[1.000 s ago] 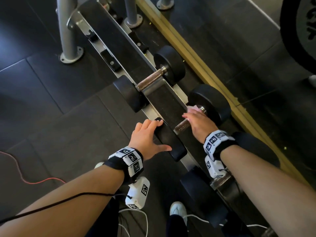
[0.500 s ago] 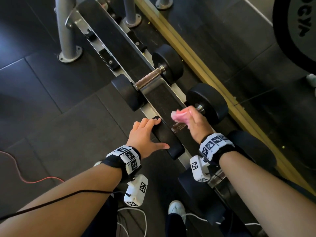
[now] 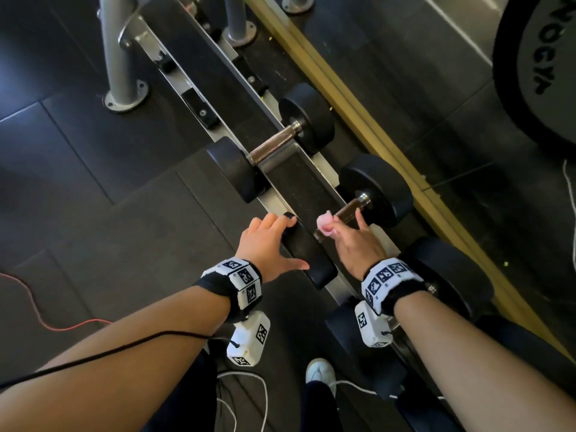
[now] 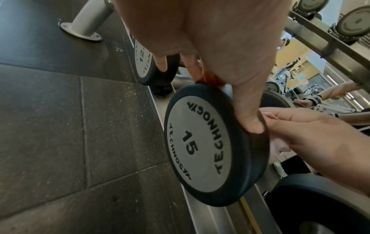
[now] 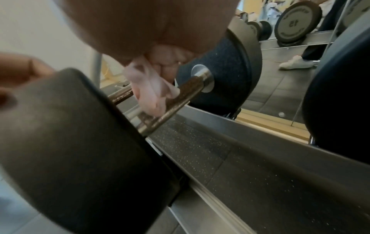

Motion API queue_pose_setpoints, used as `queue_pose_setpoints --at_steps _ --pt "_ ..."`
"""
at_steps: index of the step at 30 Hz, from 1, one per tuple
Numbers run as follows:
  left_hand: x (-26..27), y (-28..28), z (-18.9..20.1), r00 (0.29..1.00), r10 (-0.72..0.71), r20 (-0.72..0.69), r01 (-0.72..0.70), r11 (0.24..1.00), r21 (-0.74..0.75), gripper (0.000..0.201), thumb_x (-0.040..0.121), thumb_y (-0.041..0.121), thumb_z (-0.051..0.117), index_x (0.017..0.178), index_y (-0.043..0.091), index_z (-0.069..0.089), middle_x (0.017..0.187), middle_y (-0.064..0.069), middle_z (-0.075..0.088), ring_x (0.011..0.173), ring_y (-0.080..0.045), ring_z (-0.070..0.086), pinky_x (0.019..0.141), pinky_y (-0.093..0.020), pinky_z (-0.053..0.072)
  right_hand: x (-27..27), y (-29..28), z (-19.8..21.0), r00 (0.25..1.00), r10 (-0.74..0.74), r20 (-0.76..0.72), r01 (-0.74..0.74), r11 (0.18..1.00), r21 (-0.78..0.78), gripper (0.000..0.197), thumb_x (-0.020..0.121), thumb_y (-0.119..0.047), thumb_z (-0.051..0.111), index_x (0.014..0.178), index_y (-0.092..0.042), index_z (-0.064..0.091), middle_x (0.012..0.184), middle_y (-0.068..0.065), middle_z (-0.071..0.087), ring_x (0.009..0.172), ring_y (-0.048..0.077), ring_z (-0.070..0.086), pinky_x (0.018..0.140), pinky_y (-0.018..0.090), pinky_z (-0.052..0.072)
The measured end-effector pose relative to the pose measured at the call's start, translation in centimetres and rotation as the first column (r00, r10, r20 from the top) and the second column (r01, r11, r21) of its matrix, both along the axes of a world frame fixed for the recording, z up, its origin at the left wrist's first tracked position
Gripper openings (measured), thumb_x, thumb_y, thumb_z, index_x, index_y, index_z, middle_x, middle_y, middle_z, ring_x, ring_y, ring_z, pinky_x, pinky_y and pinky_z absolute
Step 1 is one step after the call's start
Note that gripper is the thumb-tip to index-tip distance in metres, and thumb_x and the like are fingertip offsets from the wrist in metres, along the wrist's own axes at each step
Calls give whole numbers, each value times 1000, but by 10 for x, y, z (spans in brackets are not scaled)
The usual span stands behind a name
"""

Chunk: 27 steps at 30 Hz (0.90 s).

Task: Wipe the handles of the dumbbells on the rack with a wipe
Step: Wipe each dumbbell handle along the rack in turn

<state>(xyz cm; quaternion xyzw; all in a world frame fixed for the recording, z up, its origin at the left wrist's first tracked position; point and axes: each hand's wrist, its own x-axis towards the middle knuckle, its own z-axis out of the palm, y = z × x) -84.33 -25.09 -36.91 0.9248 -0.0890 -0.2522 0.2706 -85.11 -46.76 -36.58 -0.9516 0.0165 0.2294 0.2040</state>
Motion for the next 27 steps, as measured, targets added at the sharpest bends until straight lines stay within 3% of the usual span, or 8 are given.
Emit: queue_pose_setpoints --at_steps 2,4,9,13,16,19,23,27 --pt "4 3 7 996 -13 -88 11 1000 -18 87 70 66 74 144 36 39 129 10 47 112 -17 40 101 -38 40 10 3 15 992 0 -124 18 990 142 30 101 -11 43 120 -25 62 122 5 63 123 27 55 104 39 44" --pt "15 11 17 981 17 -193 -38 994 -106 74 78 58 72 143 37 45 134 10 51 123 -18 42 106 -39 39 20 14 36 971 -117 -208 164 961 223 22 101 -16 43 110 -25 61 100 -3 61 99 21 61 81 29 47" --pt "65 45 57 962 149 -229 -217 925 -311 59 89 36 70 143 32 48 142 9 54 127 -12 53 100 -14 33 51 58 89 922 -316 -223 379 850 366 10 101 -36 45 98 -28 50 92 -4 58 84 14 59 65 30 44" --pt "105 72 95 937 113 -331 -240 896 -373 30 86 34 74 116 34 71 125 18 65 116 -2 59 103 -22 43 84 95 128 923 -353 -152 379 768 517 8 98 -27 55 93 -24 61 92 -3 65 86 10 63 67 18 46" --pt "124 89 117 927 167 -335 -294 879 -375 8 78 42 80 84 36 77 86 24 73 84 8 65 73 -8 48 105 114 145 910 -401 -104 393 757 523 10 96 -25 58 92 -18 63 91 -1 66 82 7 62 64 12 43" --pt "135 103 128 925 202 -322 -316 878 -358 18 76 50 79 73 32 76 72 20 70 68 8 63 52 -2 41 119 128 154 901 -416 -122 416 751 512 9 95 -25 62 94 -17 64 91 1 67 86 14 64 70 21 47" --pt "144 110 130 903 233 -360 -370 848 -379 15 86 38 72 76 28 71 78 8 71 72 -3 68 63 -17 56 125 139 156 893 -427 -144 417 661 624 11 88 -18 72 97 -23 67 95 -1 71 92 15 68 75 24 54" --pt "146 107 128 650 336 -682 -720 561 -409 3 95 14 63 95 12 64 100 -17 70 79 -25 73 68 -41 62 118 156 146 897 -435 -74 355 611 707 21 87 -12 71 96 -32 71 107 -18 70 105 0 64 88 17 54"
